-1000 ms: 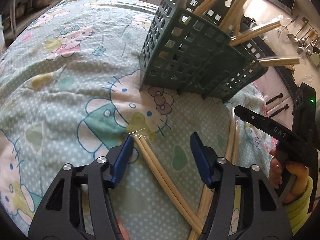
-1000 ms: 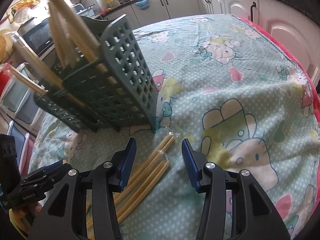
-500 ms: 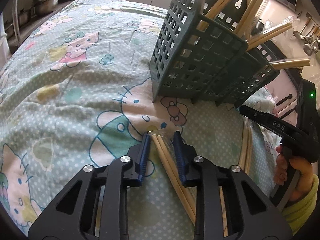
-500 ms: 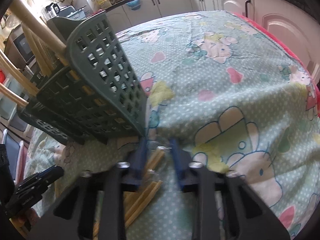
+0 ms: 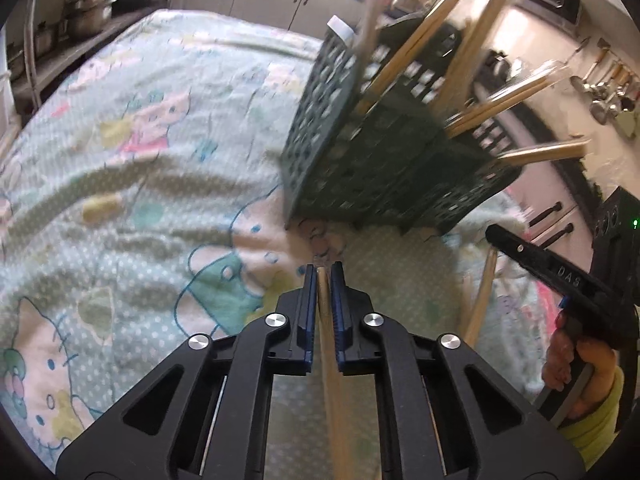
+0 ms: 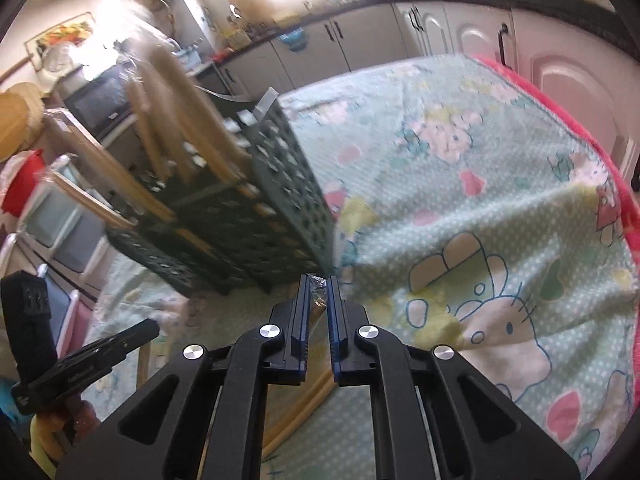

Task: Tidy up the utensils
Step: 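Close the right gripper on another chopstick, then lift the chopstick and carry it over the green caddy with the right gripper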

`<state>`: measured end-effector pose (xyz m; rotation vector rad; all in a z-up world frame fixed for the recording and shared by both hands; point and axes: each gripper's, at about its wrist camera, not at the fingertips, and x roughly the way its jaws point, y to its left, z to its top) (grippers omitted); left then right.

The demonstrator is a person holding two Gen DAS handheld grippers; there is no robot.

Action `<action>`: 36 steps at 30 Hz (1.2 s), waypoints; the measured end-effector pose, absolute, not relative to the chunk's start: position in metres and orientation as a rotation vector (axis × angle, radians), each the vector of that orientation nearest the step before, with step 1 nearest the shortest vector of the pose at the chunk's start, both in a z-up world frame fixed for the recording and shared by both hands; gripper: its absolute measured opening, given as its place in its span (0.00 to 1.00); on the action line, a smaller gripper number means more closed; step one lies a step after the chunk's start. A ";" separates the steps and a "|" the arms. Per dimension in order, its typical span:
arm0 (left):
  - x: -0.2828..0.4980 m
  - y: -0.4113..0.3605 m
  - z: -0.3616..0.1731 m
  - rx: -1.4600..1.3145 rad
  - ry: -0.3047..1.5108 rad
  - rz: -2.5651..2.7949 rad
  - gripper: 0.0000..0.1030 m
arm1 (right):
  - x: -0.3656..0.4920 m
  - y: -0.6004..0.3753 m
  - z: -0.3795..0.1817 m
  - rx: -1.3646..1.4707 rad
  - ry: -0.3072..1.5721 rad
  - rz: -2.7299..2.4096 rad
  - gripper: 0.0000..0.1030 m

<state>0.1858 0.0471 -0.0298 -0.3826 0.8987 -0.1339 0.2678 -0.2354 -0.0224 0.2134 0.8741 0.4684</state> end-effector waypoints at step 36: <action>0.170 0.029 0.109 -0.305 0.547 -0.213 0.02 | 0.196 -0.241 0.104 0.174 0.515 0.569 0.07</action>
